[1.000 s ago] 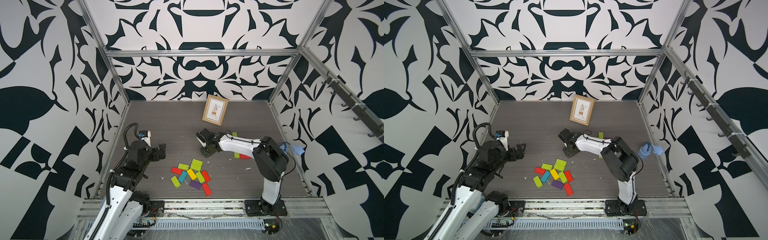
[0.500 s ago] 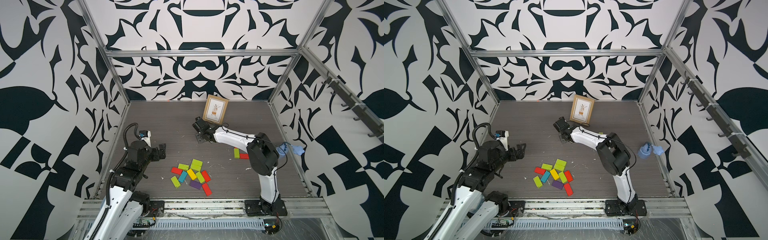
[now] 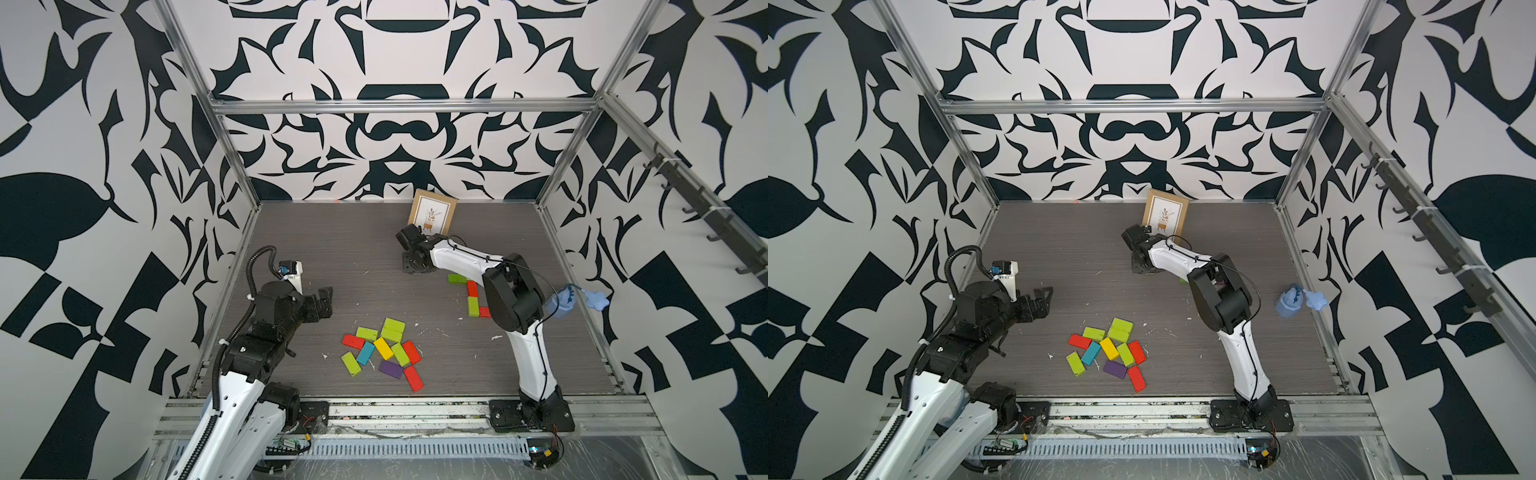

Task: Assemble the letter t with building blocks
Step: Place the building block at the center of the board.

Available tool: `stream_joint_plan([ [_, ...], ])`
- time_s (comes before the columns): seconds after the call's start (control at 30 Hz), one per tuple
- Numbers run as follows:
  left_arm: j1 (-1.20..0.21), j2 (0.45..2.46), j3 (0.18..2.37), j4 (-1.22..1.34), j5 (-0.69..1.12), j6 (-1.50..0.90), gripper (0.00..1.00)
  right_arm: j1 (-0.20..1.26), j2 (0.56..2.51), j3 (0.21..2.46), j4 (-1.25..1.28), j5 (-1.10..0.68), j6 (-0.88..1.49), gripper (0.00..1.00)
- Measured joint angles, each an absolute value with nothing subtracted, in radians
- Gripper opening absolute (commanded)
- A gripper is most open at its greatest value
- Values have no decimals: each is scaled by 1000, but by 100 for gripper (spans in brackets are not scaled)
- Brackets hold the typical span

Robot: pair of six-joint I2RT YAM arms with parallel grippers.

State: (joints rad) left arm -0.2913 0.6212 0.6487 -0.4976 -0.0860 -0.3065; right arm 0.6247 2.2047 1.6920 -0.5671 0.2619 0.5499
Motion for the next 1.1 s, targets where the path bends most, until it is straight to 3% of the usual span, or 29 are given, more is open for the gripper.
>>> stream_joint_plan([
  [0.23,-291,623,649,-494,-85,-307,100,622,2249,1749,-600,223,562,2],
  [0.67,-291,622,648,-492,-84,-307,100,622,2268,1789,-632,159,607,28],
  [1.1,-291,620,648,-492,-82,-307,100,622,2267,1798,-657,122,594,62],
])
